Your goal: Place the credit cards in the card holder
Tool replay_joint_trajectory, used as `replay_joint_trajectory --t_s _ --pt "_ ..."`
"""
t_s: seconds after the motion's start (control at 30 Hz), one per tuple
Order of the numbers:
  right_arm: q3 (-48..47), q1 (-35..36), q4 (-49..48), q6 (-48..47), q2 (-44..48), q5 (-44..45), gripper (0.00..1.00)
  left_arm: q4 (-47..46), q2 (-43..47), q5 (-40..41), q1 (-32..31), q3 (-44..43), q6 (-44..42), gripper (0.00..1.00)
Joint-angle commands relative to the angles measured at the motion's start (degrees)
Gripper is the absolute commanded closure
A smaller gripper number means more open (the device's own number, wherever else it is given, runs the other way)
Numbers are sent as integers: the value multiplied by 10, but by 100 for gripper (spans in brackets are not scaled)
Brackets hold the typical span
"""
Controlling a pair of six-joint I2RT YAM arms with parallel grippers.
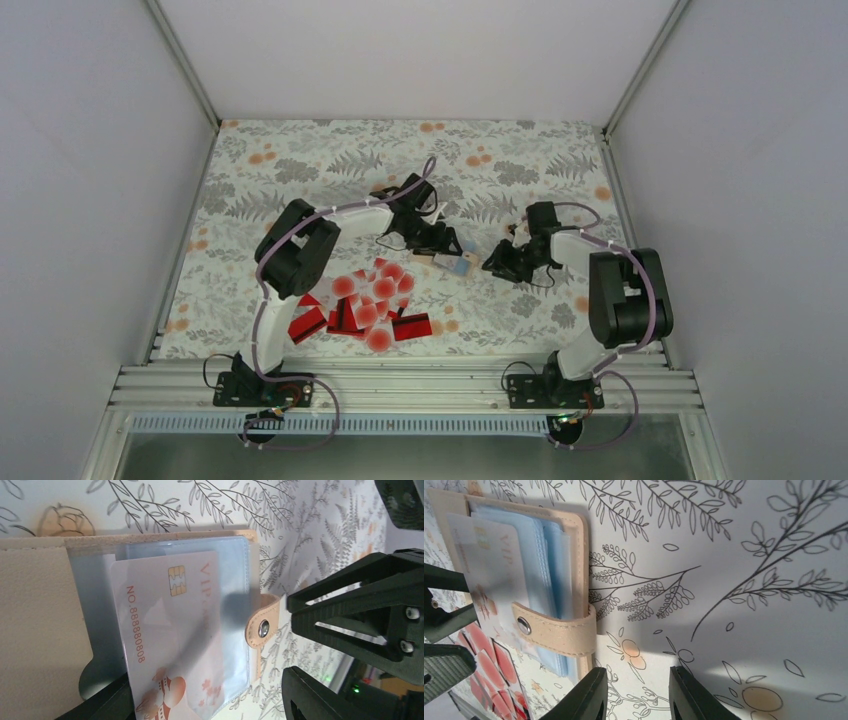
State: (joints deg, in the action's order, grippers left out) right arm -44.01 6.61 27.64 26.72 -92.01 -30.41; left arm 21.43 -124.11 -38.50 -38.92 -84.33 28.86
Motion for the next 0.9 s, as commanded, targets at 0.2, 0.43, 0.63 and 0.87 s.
replay_joint_trajectory --t_s 0.2,0.43,0.63,0.87 --pt "-3 2 -54 30 -37 -54 71 142 -12 137 -9 -54 -72 25" --pt "-26 3 -71 44 -75 -70 71 185 -20 192 -16 -88 -100 1" --pt "-36 4 -74 47 -89 -73 72 234 -26 255 -34 -132 -130 0" --pt "-40 4 -79 48 -102 -81 73 225 -13 331 -59 -118 -178 0"
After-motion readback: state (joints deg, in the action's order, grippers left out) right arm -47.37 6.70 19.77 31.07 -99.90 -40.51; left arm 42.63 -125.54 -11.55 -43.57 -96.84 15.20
